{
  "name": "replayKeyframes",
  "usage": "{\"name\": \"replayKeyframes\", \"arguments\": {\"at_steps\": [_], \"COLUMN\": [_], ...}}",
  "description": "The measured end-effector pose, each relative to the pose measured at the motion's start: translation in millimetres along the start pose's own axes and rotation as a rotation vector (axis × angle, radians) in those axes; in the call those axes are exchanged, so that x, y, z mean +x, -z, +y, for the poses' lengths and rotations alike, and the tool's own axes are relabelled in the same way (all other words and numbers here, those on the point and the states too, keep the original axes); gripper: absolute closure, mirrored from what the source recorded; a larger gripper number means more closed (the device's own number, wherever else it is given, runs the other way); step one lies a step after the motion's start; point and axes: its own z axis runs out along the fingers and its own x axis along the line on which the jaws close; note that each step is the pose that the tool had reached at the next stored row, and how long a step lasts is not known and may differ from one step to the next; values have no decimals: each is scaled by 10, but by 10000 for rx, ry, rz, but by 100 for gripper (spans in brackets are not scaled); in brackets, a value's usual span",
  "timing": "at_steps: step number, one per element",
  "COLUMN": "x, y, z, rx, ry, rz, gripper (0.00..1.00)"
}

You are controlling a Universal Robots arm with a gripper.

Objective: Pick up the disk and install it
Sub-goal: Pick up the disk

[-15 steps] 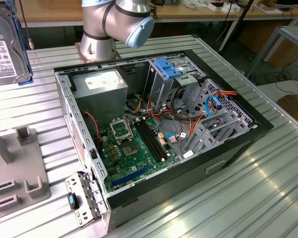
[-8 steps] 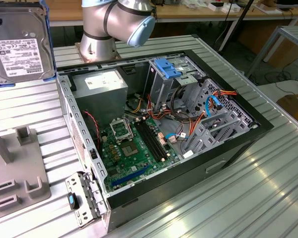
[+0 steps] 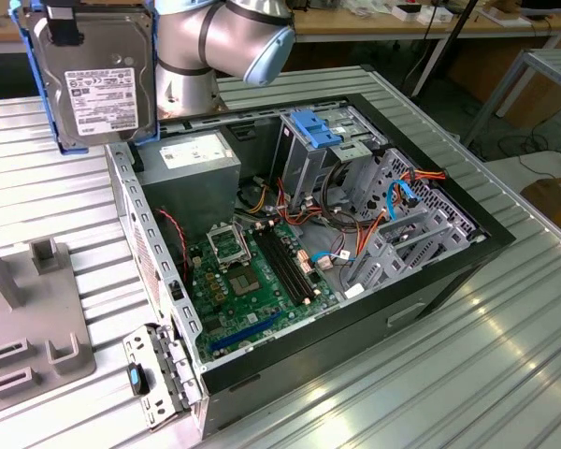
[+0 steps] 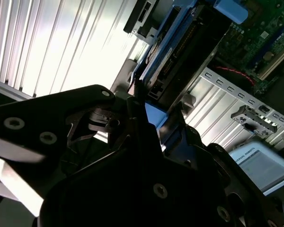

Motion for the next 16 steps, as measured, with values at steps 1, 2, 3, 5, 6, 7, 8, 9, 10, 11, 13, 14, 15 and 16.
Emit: {"name": "replayKeyframes", "arguments": {"at_steps": [1,2,3,5,6,7,8,9,10,11,13,14,15,16], "x": [-1,-1,-2,-2,-2,-2,-3,-2,-3,-2,-3,-3,-3,-3], "y": [0,0,1,1,2,1,1,1,1,1,1,1,1,1], "z": [-96,-144,-193,-239,-244,-245,-246,-246,-246,-246,-246,-247,-259,-301], "rx": [1,1,1,-1,-1,0,0,0,0,0,0,0,0,0], "ry": [0,-1,1,1,1,-2,0,0,0,0,0,0,3,0], "rz": [0,0,0,1,2,0,0,1,0,0,1,1,0,1], "gripper": [64,64,64,64,64,64,64,64,64,64,64,64,64,64]}}
